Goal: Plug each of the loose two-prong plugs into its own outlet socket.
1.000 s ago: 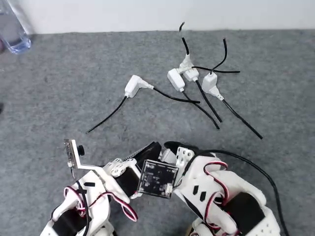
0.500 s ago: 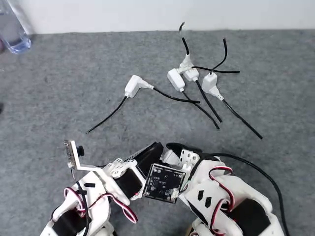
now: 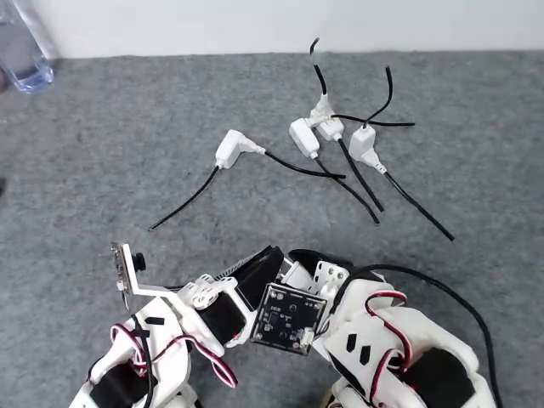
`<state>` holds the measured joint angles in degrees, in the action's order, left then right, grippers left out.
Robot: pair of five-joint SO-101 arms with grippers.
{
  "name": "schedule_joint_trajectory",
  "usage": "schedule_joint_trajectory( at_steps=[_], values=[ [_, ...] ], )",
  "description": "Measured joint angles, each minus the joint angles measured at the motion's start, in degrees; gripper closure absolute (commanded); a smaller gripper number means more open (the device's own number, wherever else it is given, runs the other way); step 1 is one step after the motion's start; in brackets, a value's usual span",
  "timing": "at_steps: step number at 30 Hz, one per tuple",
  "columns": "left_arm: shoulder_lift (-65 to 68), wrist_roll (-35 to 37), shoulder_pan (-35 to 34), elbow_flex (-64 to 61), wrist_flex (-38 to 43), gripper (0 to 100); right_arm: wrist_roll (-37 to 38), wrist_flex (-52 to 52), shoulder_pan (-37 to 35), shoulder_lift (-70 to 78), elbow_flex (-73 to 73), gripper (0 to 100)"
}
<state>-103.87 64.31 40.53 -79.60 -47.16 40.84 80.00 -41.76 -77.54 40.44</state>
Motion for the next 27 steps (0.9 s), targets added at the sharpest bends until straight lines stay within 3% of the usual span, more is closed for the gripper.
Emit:
schedule_joint_trajectory(
  at_steps=[27],
  values=[
    [0.1,0.1,-0.4,-1.5,-0.7,98,0.7,0.6,3.2,-5.0,-5.7,99.0]
  ],
)
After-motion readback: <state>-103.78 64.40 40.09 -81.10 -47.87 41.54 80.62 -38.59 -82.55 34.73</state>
